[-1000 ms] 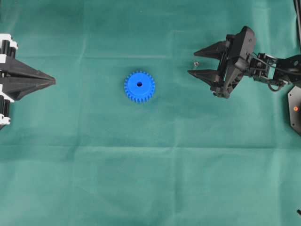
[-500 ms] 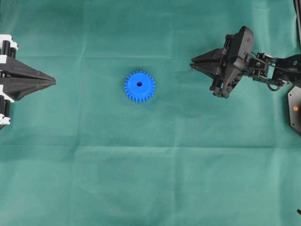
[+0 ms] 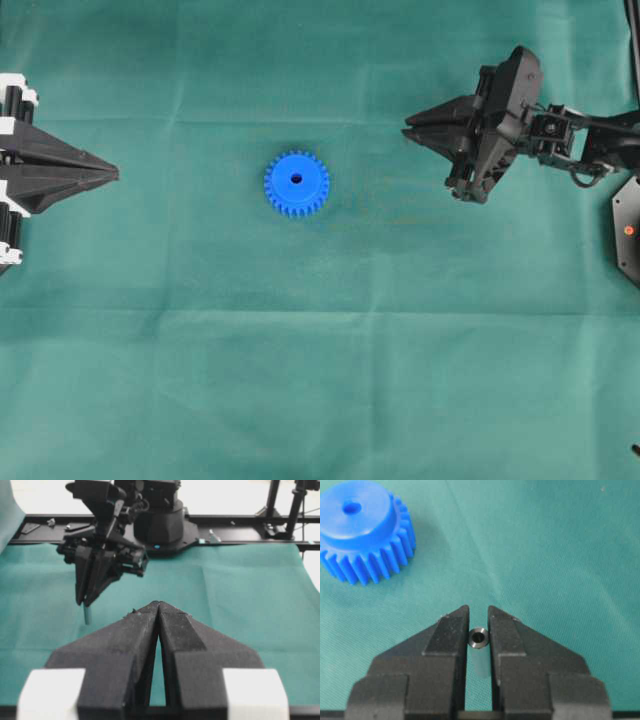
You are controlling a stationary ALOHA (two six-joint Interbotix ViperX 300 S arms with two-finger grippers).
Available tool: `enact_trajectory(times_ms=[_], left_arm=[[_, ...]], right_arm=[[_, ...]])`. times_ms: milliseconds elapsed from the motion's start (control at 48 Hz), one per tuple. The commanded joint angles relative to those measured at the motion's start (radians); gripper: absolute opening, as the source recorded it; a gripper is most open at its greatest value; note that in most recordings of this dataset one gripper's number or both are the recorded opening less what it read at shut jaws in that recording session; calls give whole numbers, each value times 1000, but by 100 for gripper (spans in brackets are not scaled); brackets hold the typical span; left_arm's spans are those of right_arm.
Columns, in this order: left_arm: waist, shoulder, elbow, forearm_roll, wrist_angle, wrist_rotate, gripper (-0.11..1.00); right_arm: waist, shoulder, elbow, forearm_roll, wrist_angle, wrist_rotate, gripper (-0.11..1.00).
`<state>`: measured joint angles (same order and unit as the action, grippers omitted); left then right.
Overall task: Insert the shaft placed at a random location into the center hole of the medium gear at another random location.
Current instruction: 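Lower the right gripper and close it around the silver shaft, lifting it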
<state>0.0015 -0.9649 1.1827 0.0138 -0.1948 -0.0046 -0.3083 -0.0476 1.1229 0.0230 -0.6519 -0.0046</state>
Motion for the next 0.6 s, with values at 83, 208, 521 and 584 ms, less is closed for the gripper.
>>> enact_trajectory(times_ms=[83,208,521,584], left_arm=[[-2,3,-25,2,-5,-2,0],[-2,3,-26,3,-5,-2,0],[-2,5,-26,3,-6,-2,0],[-2,5,-26,2,-6,-2,0]], right_arm=[[-3,-106,-35,3,91,-15,11],[-3,-153,-38,3,124,-15,11],[-3,-199,-40,2,163,-15,11],[-3,-199,-40,2,163,-15,11]])
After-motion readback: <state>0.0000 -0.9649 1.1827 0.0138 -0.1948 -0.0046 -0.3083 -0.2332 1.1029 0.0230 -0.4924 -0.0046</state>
